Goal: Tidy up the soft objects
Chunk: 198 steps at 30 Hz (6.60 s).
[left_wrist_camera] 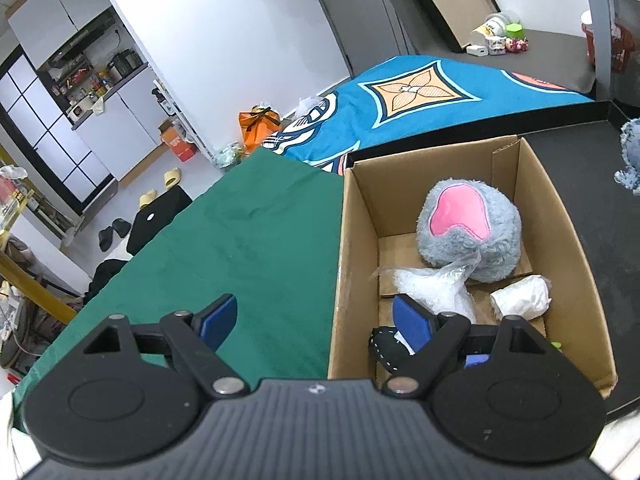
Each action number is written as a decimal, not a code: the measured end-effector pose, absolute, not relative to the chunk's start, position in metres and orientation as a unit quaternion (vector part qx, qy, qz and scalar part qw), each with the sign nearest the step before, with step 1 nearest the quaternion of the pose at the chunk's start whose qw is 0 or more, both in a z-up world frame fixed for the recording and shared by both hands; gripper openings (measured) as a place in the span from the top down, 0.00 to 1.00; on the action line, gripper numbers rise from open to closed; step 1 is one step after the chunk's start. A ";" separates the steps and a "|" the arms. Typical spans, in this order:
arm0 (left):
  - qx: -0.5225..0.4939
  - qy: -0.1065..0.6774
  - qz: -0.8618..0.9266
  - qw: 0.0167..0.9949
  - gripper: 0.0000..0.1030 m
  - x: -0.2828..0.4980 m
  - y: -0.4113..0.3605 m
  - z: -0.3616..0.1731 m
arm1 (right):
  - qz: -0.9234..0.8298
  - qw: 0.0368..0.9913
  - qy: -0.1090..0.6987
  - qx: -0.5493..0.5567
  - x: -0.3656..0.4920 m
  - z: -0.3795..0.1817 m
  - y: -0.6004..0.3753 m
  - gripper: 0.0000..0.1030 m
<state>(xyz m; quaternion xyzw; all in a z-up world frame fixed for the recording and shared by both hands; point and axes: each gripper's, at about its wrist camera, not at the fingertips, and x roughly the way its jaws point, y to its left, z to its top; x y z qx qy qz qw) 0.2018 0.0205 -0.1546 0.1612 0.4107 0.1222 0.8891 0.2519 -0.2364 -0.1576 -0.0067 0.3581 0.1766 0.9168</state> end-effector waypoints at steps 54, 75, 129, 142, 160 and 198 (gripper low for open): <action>0.008 0.479 0.032 0.877 0.88 0.210 0.072 -0.175 | 0.289 0.883 0.355 -0.105 0.268 -0.116 -0.041 0.68; 0.034 0.474 0.041 0.879 0.83 0.209 0.064 -0.167 | 0.249 0.894 0.364 -0.079 0.250 -0.113 -0.090 0.44; 0.018 0.373 0.046 0.926 0.08 0.091 0.010 -0.003 | 0.188 0.930 0.308 0.073 0.127 -0.045 -0.229 0.00; 0.021 0.347 0.037 0.937 0.08 0.054 -0.003 0.026 | 0.182 0.931 0.299 0.104 0.095 -0.025 -0.249 0.00; -0.018 0.300 0.018 0.954 0.01 0.002 -0.014 0.039 | 0.175 0.940 0.275 0.098 0.044 -0.013 -0.263 0.00; -0.040 0.287 0.016 0.957 0.01 -0.034 -0.012 0.032 | 0.173 0.944 0.274 0.070 0.020 -0.018 -0.264 0.00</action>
